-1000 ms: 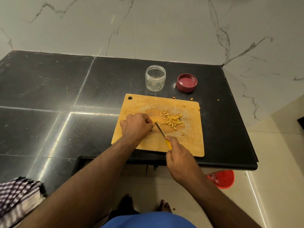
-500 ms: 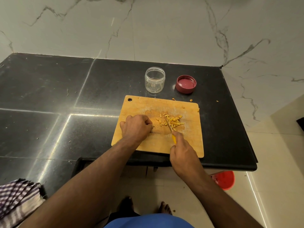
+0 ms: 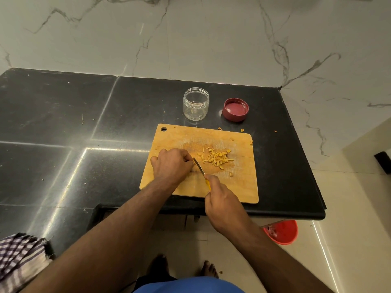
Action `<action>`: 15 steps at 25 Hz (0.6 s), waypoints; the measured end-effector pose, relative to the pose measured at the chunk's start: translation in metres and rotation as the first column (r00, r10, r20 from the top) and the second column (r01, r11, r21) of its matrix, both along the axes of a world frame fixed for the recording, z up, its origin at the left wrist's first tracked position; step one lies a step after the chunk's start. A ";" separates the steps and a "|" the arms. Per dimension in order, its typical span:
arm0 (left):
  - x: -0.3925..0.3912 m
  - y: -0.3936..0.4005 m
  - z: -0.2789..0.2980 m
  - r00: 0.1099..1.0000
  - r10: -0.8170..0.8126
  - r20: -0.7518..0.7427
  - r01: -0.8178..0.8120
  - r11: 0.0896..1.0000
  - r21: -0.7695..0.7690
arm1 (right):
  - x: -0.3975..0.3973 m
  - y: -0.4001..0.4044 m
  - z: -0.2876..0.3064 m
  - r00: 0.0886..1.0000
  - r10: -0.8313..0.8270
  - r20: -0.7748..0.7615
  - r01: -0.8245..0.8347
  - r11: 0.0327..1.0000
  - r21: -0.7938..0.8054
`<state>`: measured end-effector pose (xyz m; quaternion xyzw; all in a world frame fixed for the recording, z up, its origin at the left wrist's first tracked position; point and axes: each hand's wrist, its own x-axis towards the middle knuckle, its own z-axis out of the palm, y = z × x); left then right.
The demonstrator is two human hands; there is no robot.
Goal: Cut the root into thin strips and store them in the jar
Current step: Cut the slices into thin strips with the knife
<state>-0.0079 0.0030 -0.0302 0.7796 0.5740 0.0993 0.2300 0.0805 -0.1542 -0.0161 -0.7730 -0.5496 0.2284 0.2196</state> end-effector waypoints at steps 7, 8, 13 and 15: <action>0.001 0.001 0.001 1.000 -0.006 -0.014 0.005 1.000 -0.009 | -0.001 0.003 0.002 1.000 0.001 0.004 -0.001 1.000 -0.003; 0.000 0.001 0.001 1.000 -0.006 -0.012 0.005 1.000 -0.011 | -0.001 0.003 0.002 1.000 0.005 0.003 -0.005 1.000 -0.003; 0.001 0.001 0.001 1.000 0.003 -0.013 -0.003 1.000 -0.012 | 0.000 0.008 0.003 1.000 0.023 0.005 -0.023 0.999 -0.029; 0.001 0.002 0.000 1.000 0.006 -0.016 -0.006 1.000 -0.015 | 0.001 0.007 0.004 1.000 0.029 0.006 -0.028 0.999 -0.037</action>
